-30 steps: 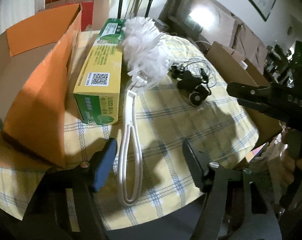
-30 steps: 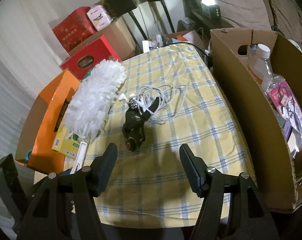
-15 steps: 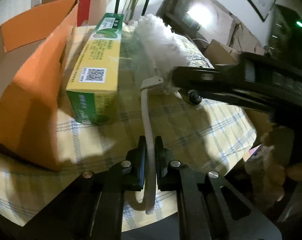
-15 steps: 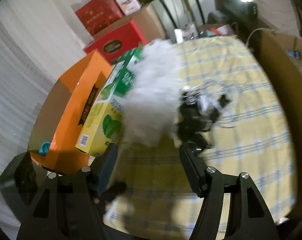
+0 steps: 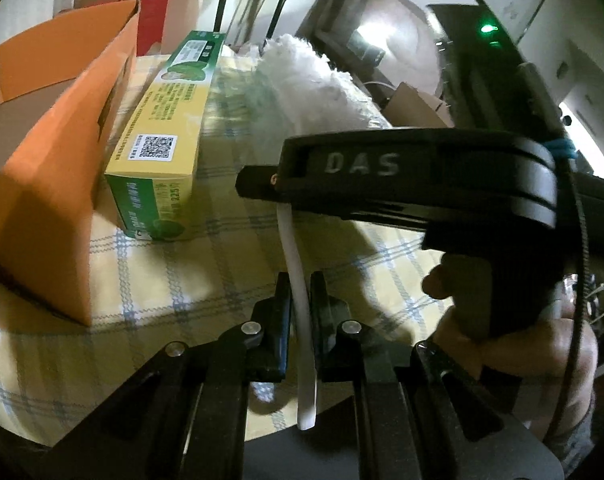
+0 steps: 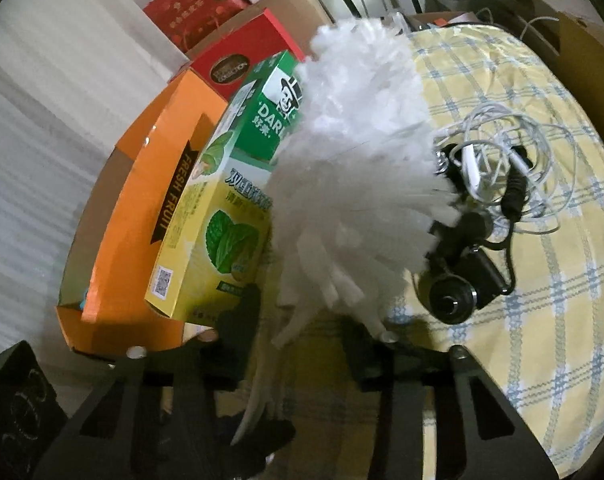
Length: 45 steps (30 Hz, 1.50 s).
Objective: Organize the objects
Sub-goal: 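Lift the feather duster with the left gripper and carry it over the orange box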
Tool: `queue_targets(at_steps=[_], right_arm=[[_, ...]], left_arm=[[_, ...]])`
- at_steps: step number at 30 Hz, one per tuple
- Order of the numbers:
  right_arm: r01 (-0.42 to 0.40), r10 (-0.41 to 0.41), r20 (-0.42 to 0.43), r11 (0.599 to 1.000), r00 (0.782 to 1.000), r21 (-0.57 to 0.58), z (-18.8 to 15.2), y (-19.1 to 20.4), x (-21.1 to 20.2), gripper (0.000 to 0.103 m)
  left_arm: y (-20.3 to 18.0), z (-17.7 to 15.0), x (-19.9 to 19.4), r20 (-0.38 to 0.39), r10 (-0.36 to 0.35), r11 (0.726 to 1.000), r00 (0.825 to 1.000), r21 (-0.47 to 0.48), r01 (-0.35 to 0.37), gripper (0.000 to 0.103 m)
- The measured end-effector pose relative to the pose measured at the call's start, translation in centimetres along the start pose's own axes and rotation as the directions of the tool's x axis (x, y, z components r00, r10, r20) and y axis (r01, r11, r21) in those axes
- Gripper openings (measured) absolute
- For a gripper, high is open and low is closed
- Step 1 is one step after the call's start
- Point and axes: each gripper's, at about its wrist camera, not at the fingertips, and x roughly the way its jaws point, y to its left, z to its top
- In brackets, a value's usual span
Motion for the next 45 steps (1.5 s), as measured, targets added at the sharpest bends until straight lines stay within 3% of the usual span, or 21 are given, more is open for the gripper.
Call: queue_targets(at_steps=[2,8,21,30,33,40,45], right_arm=[[-0.013,0.013,-0.006,1.0,1.0,0.008,0.0,-0.1,0.2,0.025],[-0.019,0.019,0.028,1.0,0.999,-0.021,0.1,1.2,-1.1,0.025],[-0.03,0.041,0.066,0.988,0.997,-0.149,2.0,8.0,-4.2,0.025],[-0.101,0.11,0.033,0.973,0.993,-0.206,3.8,13.6,-2.5,0.025],[-0.125,0.131,0.014,0.969,0.991,-0.212,4.3,15.1,-1.4,0.025],[-0.18,0.176,-0.037,0.961,0.984,-0.211,5.1,18.4,1.5,0.025],[-0.189,0.179,-0.067,0.959,0.982,-0.21,5.2,20.1,3.8,0.025]], left_arm=[[0.0,0.1,-0.4,0.009,-0.003,1.0,1.0,0.001,0.003,0.009],[0.2,0.4,-2.5,0.046,-0.025,1.0,0.999,-0.002,0.025,0.009],[0.9,2.1,-8.1,0.151,0.006,1.0,0.989,-0.002,-0.006,0.008],[4.8,3.6,-11.6,0.186,0.046,0.999,0.981,-0.026,-0.042,0.008],[6.8,3.7,-12.6,0.179,0.045,0.998,0.983,-0.047,-0.037,0.008],[10.8,5.3,-13.0,0.159,0.12,0.993,0.98,-0.014,-0.119,0.008],[13.2,5.2,-13.3,0.129,0.132,0.991,0.983,-0.004,-0.132,0.008]])
